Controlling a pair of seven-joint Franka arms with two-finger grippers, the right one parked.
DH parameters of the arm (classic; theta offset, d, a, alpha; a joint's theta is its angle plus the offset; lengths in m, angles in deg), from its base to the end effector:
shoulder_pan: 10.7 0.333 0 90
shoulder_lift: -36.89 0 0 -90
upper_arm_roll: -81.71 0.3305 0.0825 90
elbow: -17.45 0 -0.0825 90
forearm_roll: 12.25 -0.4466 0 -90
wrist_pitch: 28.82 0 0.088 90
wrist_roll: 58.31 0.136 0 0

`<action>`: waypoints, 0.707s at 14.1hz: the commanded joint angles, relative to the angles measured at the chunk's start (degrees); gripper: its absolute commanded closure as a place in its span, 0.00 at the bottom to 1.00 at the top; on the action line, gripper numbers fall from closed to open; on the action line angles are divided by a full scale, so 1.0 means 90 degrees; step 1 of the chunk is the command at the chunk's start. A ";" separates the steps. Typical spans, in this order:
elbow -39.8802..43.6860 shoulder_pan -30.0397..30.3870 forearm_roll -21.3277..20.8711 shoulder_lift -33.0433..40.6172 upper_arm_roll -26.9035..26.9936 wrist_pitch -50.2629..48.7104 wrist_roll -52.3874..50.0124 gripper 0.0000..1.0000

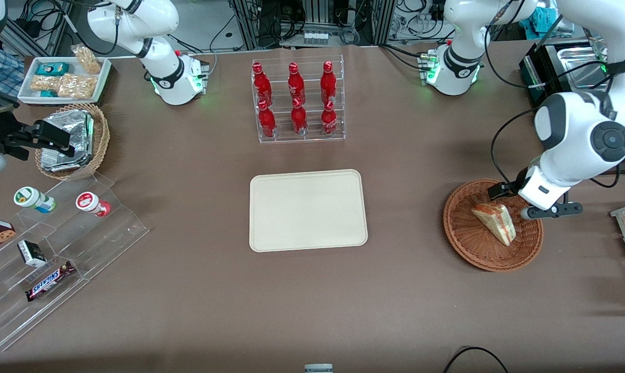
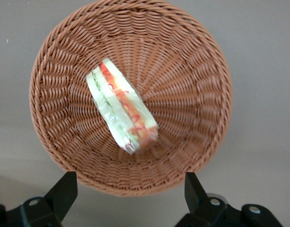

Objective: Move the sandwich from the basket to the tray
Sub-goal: 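Lower the left gripper onto the sandwich and close on it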

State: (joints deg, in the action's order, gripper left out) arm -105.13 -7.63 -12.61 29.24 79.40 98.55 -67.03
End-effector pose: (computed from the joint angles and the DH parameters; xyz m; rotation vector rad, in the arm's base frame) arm 0.6011 0.0083 0.2840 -3.1274 -0.2535 0.0780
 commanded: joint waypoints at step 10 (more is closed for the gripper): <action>-0.0032 0.0157 0.0020 -0.0955 -0.0046 0.1541 -0.4324 0.00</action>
State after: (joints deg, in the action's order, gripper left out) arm -105.49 -6.73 -12.53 22.60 79.41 110.78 -103.14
